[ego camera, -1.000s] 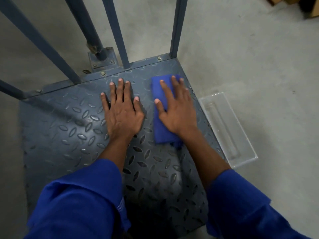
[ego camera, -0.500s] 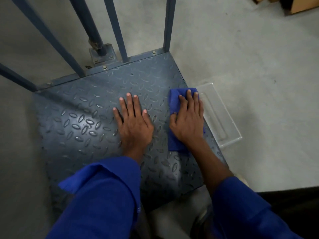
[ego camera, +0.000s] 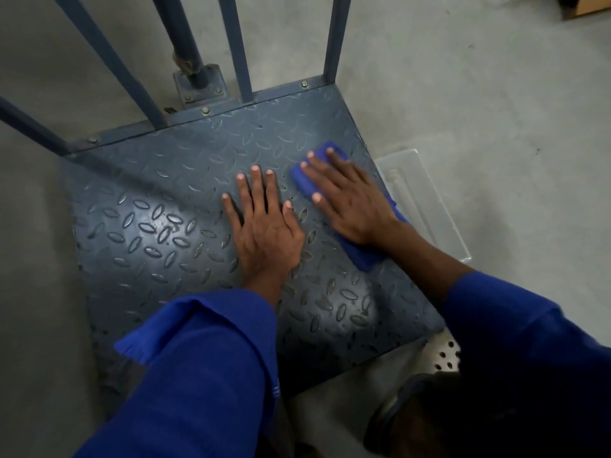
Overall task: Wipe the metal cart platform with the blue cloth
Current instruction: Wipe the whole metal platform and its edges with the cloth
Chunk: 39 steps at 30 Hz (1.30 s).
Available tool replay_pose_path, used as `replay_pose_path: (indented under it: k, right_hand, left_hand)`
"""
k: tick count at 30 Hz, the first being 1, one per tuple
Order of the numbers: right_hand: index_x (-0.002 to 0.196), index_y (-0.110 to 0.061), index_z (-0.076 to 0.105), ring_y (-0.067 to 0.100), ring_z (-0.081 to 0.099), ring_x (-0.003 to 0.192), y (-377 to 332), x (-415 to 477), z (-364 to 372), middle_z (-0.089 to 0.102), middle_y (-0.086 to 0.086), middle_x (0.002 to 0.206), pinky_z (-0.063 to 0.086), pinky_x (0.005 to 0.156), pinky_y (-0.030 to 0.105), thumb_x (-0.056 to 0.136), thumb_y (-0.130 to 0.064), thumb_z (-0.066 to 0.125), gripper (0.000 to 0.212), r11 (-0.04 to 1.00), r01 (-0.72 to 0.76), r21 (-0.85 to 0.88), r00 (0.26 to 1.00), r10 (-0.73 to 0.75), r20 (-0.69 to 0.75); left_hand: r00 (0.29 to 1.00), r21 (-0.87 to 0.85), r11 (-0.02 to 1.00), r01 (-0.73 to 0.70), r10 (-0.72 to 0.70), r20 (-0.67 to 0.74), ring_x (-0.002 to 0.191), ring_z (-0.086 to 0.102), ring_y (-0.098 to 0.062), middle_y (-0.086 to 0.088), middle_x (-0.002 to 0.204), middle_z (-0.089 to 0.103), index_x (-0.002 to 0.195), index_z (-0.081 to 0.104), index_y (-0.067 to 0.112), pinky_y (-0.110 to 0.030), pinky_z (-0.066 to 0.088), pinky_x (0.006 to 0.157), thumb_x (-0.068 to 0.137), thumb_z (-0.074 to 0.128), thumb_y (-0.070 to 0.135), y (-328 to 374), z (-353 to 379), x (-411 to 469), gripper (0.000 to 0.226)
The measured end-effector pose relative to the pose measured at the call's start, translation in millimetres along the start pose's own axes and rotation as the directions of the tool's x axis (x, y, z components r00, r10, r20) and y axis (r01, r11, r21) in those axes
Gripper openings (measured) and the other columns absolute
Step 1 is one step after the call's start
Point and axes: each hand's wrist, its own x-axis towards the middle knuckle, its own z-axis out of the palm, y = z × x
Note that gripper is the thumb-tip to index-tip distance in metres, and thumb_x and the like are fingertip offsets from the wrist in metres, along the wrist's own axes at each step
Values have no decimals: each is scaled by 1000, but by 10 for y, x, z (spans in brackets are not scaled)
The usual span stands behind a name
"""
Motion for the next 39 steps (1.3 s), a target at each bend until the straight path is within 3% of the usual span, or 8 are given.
replay_pose_path:
  k: [2,6,8,11,15,23,30,39]
  right_hand:
    - [170,-26,27,21,11,167,132,-75,-21,23,-5,178,22,131,41,114,-47,28,60,997,82,12,996,-82,24]
    - [170,-29,25,24,11,167,244,27,-104,22,-6,178,25,131,48,112,-54,29,64,979,-198,38,980,199,-14]
    - [171,-26,19,24,5,168,195,41,-79,16,-3,180,18,134,49,112,-56,30,67,999,-2,-38,999,3,48]
    - [172,-22,17,25,2,168,351,-7,-135,14,1,180,12,136,48,114,-54,33,68,905,422,-46,896,-409,174]
    - [171,-26,20,23,3,168,643,51,-243,15,-4,180,15,135,50,114,-54,30,64,854,520,-31,835,-500,229]
    - [172,-17,17,31,2,168,1176,492,-273,12,6,180,18,133,59,115,-53,25,67,933,359,-9,922,-353,162]
    - [171,-18,23,29,7,168,907,145,-226,17,5,180,10,134,59,113,-51,24,66,820,571,-39,811,-556,184]
    - [170,-25,26,18,10,167,671,-169,-87,22,-8,178,19,132,51,114,-50,21,61,855,513,-72,858,-511,53]
  left_hand:
    - [1000,0,1000,1,-1,2,165,8,-31,-7,178,12,169,20,15,-61,10,131,111,25,40,5,-3,5,63]
    - [1000,8,1000,3,-3,9,165,7,-32,-7,179,11,170,18,16,-61,9,131,110,23,41,16,-12,14,65]
    - [1000,8,1000,5,-5,9,165,7,-32,-8,179,11,170,18,16,-61,8,131,110,23,41,10,-11,13,65]
    - [1000,9,1000,6,-6,-6,165,9,-30,-8,178,13,169,19,17,-59,7,132,110,25,40,0,-3,10,64]
    - [1000,6,1000,7,-7,-20,165,9,-30,-7,178,14,170,19,18,-59,7,132,110,25,41,-4,2,7,64]
    - [1000,18,1000,4,-4,4,166,6,-29,-6,179,10,170,15,20,-59,5,132,109,20,43,-11,-40,4,66]
    - [1000,-3,1000,24,-24,-12,166,5,-25,-2,179,11,169,19,21,-58,6,132,108,24,42,-12,-46,-7,65]
    - [993,-38,999,-4,-1,-114,162,23,-28,-6,173,31,164,38,18,-54,12,132,107,26,41,-65,10,-116,62]
